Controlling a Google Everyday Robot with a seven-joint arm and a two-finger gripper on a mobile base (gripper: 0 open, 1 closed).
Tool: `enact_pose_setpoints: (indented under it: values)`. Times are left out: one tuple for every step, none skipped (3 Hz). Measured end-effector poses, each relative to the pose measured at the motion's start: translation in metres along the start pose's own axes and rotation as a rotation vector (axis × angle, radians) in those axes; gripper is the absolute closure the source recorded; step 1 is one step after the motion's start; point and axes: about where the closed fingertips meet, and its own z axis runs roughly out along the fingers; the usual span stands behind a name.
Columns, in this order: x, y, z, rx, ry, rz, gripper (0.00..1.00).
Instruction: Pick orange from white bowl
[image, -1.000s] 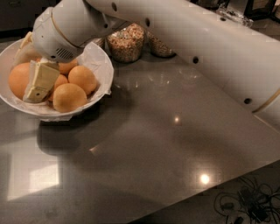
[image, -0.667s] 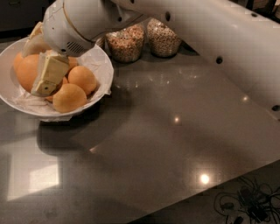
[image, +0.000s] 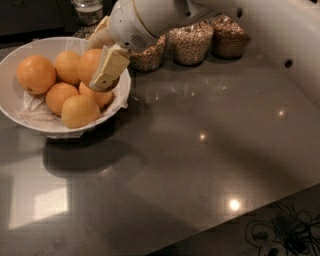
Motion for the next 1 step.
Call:
enact_pose_setpoints:
  values:
    - [-0.0001,0.0001,0.0,0.0,0.0,0.0,1.0]
